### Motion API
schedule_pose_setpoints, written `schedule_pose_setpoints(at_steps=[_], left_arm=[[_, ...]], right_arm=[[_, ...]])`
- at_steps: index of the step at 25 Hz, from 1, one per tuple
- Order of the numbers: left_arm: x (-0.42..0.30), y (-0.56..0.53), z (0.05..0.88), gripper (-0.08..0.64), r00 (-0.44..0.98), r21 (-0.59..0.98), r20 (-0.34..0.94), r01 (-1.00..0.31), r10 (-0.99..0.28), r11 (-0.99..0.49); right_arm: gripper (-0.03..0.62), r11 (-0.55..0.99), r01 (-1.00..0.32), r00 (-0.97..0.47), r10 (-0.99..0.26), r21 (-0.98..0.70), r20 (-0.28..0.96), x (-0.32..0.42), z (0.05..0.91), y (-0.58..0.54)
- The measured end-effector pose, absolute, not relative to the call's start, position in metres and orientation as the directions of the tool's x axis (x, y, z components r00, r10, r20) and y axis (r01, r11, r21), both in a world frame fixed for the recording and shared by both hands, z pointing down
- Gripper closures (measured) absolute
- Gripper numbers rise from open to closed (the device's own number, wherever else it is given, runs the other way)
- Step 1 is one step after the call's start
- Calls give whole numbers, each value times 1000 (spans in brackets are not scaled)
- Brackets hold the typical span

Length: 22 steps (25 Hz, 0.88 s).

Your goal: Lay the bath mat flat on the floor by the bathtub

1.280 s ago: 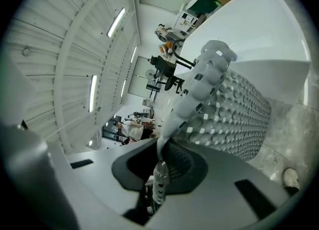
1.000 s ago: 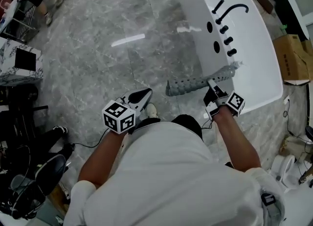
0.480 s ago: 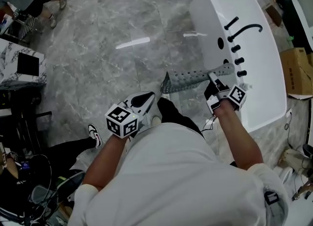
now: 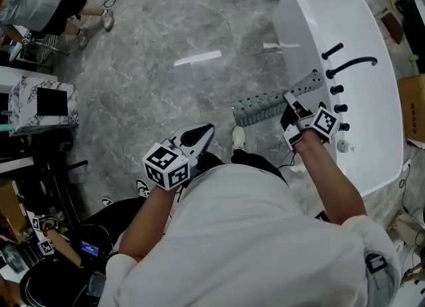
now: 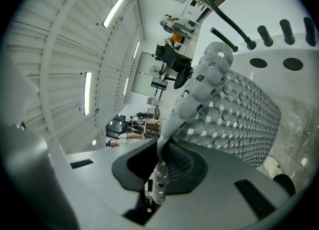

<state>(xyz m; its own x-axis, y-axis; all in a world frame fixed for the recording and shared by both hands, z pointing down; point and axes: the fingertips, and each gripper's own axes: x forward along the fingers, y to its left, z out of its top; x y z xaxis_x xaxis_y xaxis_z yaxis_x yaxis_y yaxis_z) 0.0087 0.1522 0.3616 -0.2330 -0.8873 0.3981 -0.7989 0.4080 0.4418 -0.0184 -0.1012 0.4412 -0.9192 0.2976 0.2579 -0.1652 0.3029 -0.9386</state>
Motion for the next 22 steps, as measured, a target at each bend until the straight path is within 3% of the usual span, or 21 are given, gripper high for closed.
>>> schedule_pose_setpoints(at_steps=[15,22], left_arm=[[-124,150,364,541,-187,476,379,-801,-907,363],[-177,169,381,541,-64,501,385,-823,-920,267]], right_arm=[[555,317,-237,-942,155,-919,296,-199,470,-158],[555,340,-252,-953,74,-906,293,-282,482,-174]])
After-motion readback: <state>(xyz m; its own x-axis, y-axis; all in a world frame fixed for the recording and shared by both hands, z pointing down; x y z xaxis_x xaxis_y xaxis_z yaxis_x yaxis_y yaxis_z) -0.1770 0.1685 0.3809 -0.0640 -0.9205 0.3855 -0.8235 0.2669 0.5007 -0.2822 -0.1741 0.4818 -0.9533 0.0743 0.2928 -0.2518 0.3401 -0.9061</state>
